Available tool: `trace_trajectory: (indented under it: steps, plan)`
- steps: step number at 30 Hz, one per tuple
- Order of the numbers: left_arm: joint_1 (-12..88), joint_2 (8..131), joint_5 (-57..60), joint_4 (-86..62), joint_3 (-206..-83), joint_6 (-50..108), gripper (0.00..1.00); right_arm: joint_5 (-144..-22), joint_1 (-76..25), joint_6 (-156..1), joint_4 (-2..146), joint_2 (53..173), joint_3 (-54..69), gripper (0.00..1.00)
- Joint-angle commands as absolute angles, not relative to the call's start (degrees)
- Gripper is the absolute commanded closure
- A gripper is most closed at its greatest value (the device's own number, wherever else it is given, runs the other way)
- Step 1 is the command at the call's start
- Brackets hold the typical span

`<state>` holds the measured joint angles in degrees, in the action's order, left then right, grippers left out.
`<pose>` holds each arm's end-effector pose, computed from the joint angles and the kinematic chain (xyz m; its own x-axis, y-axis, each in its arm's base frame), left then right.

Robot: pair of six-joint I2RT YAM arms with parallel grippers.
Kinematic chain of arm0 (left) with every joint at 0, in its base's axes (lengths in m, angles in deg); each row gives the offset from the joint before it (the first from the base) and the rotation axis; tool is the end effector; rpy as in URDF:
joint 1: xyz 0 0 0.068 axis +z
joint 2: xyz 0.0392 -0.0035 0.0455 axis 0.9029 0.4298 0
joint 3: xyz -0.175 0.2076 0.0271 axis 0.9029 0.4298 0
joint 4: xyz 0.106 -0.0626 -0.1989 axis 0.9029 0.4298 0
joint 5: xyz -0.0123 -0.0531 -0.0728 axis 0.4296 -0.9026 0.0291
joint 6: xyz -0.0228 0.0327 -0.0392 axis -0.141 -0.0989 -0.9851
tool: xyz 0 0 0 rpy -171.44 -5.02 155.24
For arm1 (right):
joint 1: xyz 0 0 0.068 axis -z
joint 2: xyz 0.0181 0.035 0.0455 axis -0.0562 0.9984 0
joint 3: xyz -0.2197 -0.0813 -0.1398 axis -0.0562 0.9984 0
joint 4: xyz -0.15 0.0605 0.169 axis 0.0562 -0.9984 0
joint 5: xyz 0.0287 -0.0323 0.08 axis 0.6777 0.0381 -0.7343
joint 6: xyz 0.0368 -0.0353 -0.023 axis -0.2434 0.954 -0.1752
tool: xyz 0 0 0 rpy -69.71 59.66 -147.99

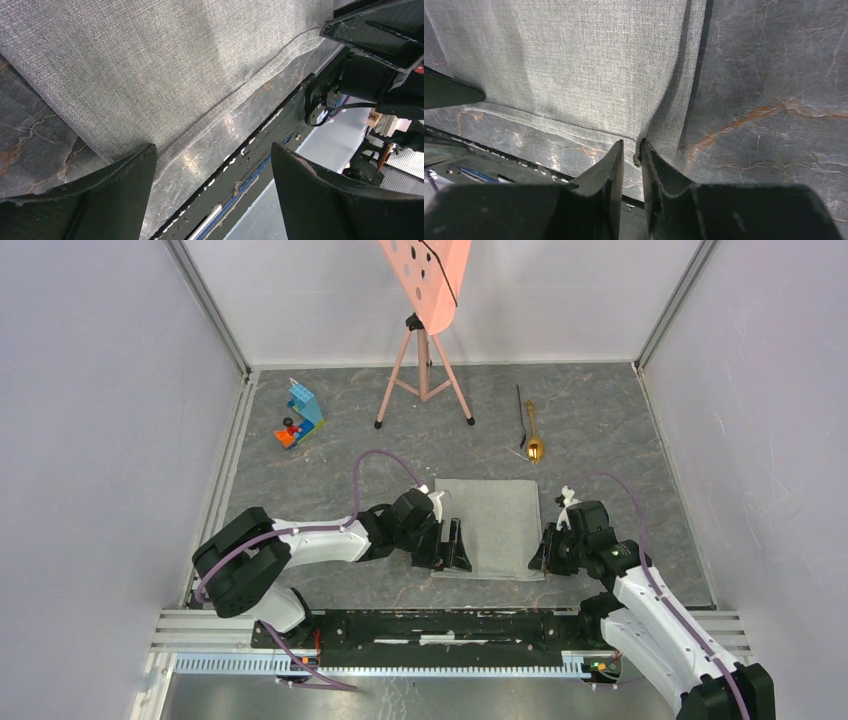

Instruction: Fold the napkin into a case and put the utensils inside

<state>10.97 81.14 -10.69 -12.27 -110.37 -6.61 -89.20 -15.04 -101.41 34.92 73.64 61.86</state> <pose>0.1483 -0.2236 0.1732 -0.9501 0.1351 -0.2811 0.2957 0.6771 -0.6738 0.0968 0.0419 0.1767 -0.9093 0.2239 -0.3508 0.0456 0.8914 0.4509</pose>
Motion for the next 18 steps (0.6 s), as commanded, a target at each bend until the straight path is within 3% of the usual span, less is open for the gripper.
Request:
trace_trajectory:
  steps: [1,3,4,8,18]
  plan:
    - [10.94,77.49,-10.35,-11.90,-111.55,-7.86,0.10,-89.90,-15.13,-103.27,36.90,72.37,63.50,0.77]
    - [10.94,76.49,-10.03,-11.36,-111.43,-8.10,0.10,-90.11,-15.08,-103.23,37.09,72.58,63.29,0.93]
    - [10.95,75.86,-9.87,-11.36,-111.22,-8.27,0.10,-90.33,-15.09,-103.22,37.21,72.66,63.00,0.96]
    - [10.96,72.65,-6.68,-7.96,-110.13,-8.30,0.11,-91.24,-15.15,-101.69,37.94,73.50,61.02,1.00]
    - [10.98,73.67,-2.09,-3.65,-108.13,-7.15,0.45,-100.31,-16.02,-98.77,52.65,85.99,57.43,1.00]
